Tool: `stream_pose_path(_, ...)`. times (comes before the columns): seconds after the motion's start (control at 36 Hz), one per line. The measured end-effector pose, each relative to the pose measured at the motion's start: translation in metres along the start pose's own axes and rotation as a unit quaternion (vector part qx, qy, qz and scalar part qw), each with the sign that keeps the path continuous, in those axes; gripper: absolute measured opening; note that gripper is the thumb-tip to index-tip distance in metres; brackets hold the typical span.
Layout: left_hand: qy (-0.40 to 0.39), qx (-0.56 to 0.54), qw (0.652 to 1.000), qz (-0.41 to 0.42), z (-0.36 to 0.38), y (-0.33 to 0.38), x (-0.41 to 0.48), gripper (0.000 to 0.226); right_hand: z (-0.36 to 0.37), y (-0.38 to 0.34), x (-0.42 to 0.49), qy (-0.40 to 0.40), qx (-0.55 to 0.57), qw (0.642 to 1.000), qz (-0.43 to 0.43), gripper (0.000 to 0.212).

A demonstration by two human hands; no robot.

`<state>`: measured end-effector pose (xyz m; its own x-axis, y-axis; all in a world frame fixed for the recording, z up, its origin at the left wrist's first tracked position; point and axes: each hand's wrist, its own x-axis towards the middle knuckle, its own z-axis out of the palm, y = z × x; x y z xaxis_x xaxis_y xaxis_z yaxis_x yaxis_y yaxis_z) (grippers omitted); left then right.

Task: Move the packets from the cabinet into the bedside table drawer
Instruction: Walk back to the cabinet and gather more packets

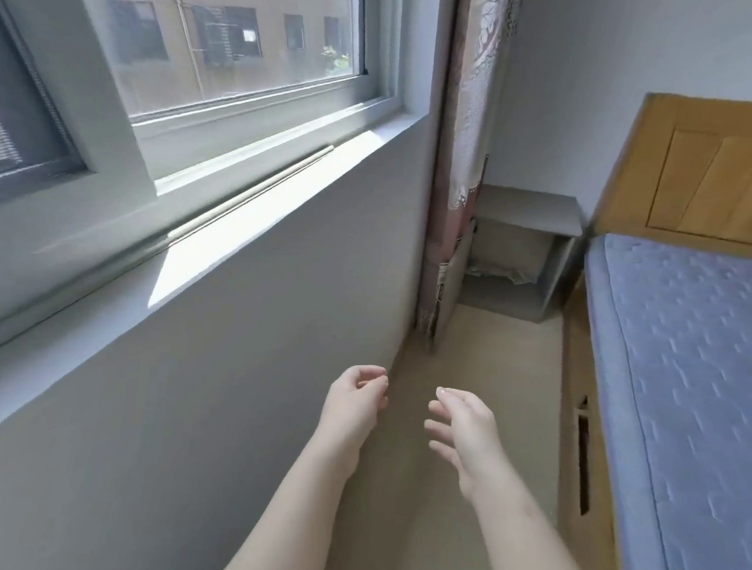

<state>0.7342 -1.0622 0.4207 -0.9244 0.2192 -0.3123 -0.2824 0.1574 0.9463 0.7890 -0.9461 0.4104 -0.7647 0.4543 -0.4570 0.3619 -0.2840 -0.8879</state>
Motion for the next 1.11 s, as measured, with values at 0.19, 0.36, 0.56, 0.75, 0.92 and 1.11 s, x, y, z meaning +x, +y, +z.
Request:
stream_pose_path(0.19, -0.053, 0.037, 0.998, 0.009, 0.035, 0.05, 0.141, 0.014, 0.005, -0.067, 0.113, 0.065, 0.043, 0.997, -0.002, 0.01)
stream_pose_path(0.36, -0.124, 0.077, 0.989, 0.004, 0.111, 0.079, 0.235, 0.012, -0.04, -0.096, 0.191, 0.14, 0.086, 0.986, 0.02, 0.012)
stream_pose_path(0.56, -0.156, 0.097, 0.983, 0.015, 0.219, 0.117, 0.353, 0.011, -0.113, -0.146, 0.321, 0.19, 0.118, 0.975, 0.015, 0.012)
stream_pose_path(0.75, -0.14, 0.092, 0.986, 0.003, 0.328, 0.163, 0.46, 0.009, -0.187, -0.237, 0.452, 0.175, 0.092, 0.98, 0.0, 0.014)
stream_pose_path(0.92, -0.116, 0.074, 0.99, -0.017, 0.384, 0.19, 0.545, 0.009, -0.209, -0.279, 0.55, 0.143, 0.083, 0.986, 0.025, 0.011)
stream_pose_path(1.11, -0.111, 0.073, 0.991, -0.024, 0.456, 0.207, 0.675, 0.009, -0.243, -0.325, 0.681, 0.164, 0.084, 0.983, 0.012, 0.014)
